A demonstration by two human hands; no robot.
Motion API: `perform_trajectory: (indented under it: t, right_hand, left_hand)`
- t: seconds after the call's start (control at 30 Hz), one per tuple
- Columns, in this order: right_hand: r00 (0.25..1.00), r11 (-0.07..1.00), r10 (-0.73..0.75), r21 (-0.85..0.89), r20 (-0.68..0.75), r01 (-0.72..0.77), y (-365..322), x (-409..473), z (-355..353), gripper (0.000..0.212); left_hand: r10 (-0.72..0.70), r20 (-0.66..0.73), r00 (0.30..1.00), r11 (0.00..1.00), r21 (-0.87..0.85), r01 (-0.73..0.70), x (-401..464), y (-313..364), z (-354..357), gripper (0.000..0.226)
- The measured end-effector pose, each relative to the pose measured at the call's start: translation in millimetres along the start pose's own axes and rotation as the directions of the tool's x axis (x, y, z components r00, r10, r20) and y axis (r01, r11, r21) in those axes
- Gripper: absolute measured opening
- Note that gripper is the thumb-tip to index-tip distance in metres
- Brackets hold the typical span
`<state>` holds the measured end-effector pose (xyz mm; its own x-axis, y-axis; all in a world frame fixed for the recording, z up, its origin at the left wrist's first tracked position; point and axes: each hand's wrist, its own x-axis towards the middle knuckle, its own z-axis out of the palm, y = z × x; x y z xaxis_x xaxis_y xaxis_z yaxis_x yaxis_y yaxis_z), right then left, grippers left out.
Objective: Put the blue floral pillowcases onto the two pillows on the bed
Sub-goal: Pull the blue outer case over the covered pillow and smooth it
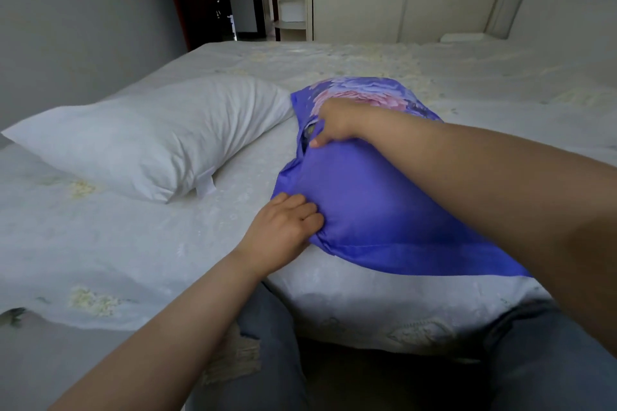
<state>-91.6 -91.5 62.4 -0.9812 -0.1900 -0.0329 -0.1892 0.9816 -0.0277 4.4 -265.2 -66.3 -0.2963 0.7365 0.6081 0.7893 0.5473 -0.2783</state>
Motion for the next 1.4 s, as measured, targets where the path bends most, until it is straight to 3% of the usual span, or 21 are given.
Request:
perform_trajectory:
  t: [0.13,0.27,0.33,0.4,0.43,0.47,0.53,0.6,0.63,0.7,0.73,0.77,0.8,0.87,1.0,1.07,1.13,1.2,1.23,1.33,1.4]
  right_hand:
    - [0.951,0.991,0.122,0.094,-0.284,-0.099,31,5,-1,0.039]
    - [0.918,0.983,0.182,0.072,-0.352,-0.167,44,8,6,0.048]
    - [0.927,0.980,0.199,0.061,-0.318,-0.190,52,7,6,0.060]
    - [0.947,0.980,0.198,0.039,-0.252,-0.194,57,5,4,0.061]
    - [0.960,0.984,0.176,0.034,-0.217,-0.173,57,5,2,0.056]
    - [0.973,0.987,0.158,0.047,-0.168,-0.152,55,5,-1,0.047]
    - [0.988,0.986,0.127,0.118,-0.082,-0.117,47,3,-5,0.042]
    - [0.994,0.987,0.101,0.130,-0.042,-0.095,43,1,-7,0.035]
    - [0.995,0.992,0.088,0.101,-0.055,-0.082,42,2,-6,0.030]
    - [0.983,0.997,0.078,0.024,-0.168,-0.075,40,2,1,0.025]
    - [0.967,0.996,0.085,0.011,-0.238,-0.085,40,1,6,0.026]
    - [0.950,0.995,0.100,0.017,-0.294,-0.099,40,1,11,0.029]
    - [0.934,0.993,0.117,0.030,-0.336,-0.114,40,-1,16,0.031]
    - [0.911,0.992,0.122,0.014,-0.393,-0.127,48,-4,23,0.030]
    - [0.872,0.975,0.188,-0.024,-0.451,-0.222,77,-16,19,0.042]
    - [0.861,0.965,0.238,0.009,-0.449,-0.262,82,-23,15,0.051]
    - [0.864,0.966,0.249,0.052,-0.438,-0.252,82,-29,14,0.055]
    - [0.899,0.979,0.199,0.040,-0.390,-0.199,86,-33,17,0.047]
    - [0.924,0.984,0.180,0.048,-0.338,-0.174,90,-35,17,0.046]
    - [0.980,0.973,0.166,0.178,-0.108,-0.145,103,-39,9,0.051]
    - [0.988,0.955,0.148,0.252,0.049,-0.156,117,-43,0,0.047]
  left_hand:
    - [-0.052,-0.069,0.996,0.998,-0.028,0.050,3,-6,-12,0.011]
    - [-0.059,-0.024,0.998,0.998,-0.018,0.059,-5,-15,-12,0.017]
    - [-0.113,0.095,0.989,0.991,-0.055,0.119,-17,-19,-11,0.018]
    - [-0.217,0.318,0.923,0.956,-0.123,0.267,-30,-23,-12,0.031]
    - [-0.294,0.459,0.838,0.892,-0.184,0.413,-32,-24,-16,0.043]
    - [-0.358,0.572,0.738,0.763,-0.277,0.584,-30,-24,-20,0.052]
    - [-0.513,0.597,0.617,0.510,-0.366,0.778,-23,-26,-20,0.068]
    - [-0.679,0.540,0.498,0.413,-0.280,0.866,-14,-30,-14,0.074]
    - [-0.704,0.581,0.407,0.331,-0.238,0.913,-12,-31,-9,0.071]
    - [-0.623,0.755,0.204,0.034,-0.234,0.972,-8,-23,2,0.076]
    - [-0.567,0.806,0.171,-0.119,-0.286,0.951,-6,-16,7,0.078]
    - [-0.572,0.801,0.176,-0.197,-0.343,0.919,-4,-8,13,0.077]
    - [-0.623,0.757,0.198,-0.200,-0.399,0.895,-3,-1,18,0.072]
    - [-0.722,0.642,0.257,-0.066,-0.434,0.899,-3,6,18,0.056]
    - [-0.563,0.720,0.405,0.120,-0.414,0.903,-4,-14,0,0.051]
    - [-0.495,0.772,0.399,0.262,-0.305,0.915,2,-29,-6,0.055]
    - [-0.458,0.820,0.344,0.444,-0.124,0.887,5,-43,-6,0.059]
    - [-0.503,0.814,0.292,0.521,0.015,0.854,11,-57,-8,0.068]
    - [-0.551,0.774,0.313,0.528,0.033,0.849,17,-62,-10,0.076]
    - [-0.534,0.610,0.586,0.670,-0.118,0.733,49,-64,-12,0.092]
    - [-0.411,0.600,0.687,0.761,-0.190,0.621,77,-60,-13,0.095]
